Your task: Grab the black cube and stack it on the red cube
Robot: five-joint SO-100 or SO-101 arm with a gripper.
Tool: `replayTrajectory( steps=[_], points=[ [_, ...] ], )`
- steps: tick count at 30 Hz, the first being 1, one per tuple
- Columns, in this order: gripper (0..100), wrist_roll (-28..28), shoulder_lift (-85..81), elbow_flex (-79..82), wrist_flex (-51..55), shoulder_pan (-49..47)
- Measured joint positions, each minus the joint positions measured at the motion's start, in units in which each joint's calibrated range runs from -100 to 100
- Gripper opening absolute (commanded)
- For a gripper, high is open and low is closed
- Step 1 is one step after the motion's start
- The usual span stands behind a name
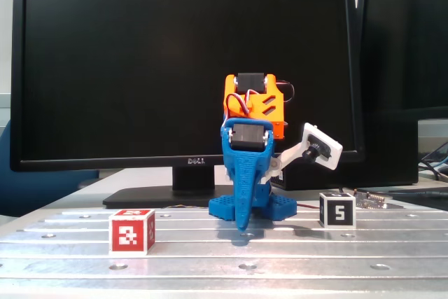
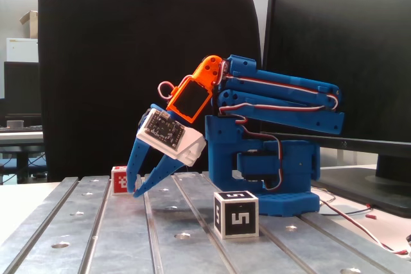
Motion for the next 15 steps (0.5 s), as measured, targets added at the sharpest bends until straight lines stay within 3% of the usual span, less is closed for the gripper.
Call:
replayTrajectory(
  steps=[15],
  points=[
    [1, -1.9, 0.3, 0.0, 0.0, -3.8]
  ],
)
